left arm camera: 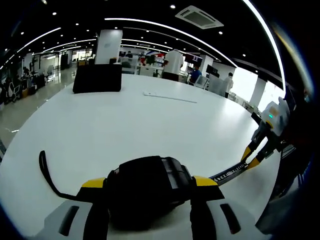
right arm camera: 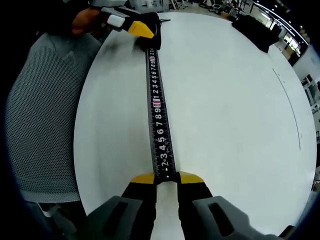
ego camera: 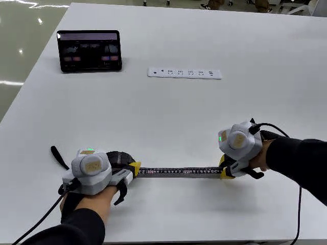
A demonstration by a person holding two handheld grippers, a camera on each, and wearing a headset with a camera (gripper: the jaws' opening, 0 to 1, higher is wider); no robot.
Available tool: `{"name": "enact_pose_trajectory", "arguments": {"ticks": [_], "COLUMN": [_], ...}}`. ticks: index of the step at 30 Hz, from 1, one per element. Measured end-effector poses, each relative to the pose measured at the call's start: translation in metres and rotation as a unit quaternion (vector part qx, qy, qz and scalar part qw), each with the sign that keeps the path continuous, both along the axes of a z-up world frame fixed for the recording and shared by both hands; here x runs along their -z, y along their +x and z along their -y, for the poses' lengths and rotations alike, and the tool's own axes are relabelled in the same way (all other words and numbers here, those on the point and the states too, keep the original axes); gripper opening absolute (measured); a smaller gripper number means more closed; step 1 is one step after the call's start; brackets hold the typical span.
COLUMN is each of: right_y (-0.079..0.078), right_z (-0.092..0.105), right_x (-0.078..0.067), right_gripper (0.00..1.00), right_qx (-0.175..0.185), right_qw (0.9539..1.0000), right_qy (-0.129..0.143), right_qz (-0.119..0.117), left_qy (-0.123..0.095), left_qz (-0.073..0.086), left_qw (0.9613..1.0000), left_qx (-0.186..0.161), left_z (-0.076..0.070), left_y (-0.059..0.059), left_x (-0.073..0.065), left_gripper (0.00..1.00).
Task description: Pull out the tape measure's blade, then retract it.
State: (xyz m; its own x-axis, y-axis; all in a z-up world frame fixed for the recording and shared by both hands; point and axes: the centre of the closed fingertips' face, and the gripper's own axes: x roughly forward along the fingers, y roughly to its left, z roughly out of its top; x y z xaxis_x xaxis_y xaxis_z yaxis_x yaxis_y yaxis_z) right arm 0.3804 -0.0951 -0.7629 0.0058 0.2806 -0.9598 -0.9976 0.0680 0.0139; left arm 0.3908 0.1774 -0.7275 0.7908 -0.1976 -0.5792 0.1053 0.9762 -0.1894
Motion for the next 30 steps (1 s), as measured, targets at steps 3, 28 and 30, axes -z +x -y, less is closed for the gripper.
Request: {"name": "enact_pose_trajectory", "arguments": {"ticks": [3,28,30], "right_y": [-0.0001,0.0009,0.001], "right_z": [0.0021,-0.0024,-0.0029], "right_x": [-0.0003,-0.0008,-0.0008], "right_gripper": [0.1,0.11,0.11], "right_qx": [0.0,0.056,0.056], "right_qw": [1.0,0.9975,0.9974], "right_qy": [0.008,0.043,0.043], "right_qz": [0.002,0.011,0.012], "left_qy": [0.006,0.002,0.002], "left_qz": [-0.002,-0.012,-0.012], "left_qw": [1.0,0.9999,0.9999], "left_qx": [0.002,0.008,0.008], "left_z": [0.0002,0.0007,0.001], "left_y": [-0.0007,-0.0008,-0.0007], "left_x": [0.0001,0.0034,0.0033], "left_gripper": [0.61,0.6,0.6]}}
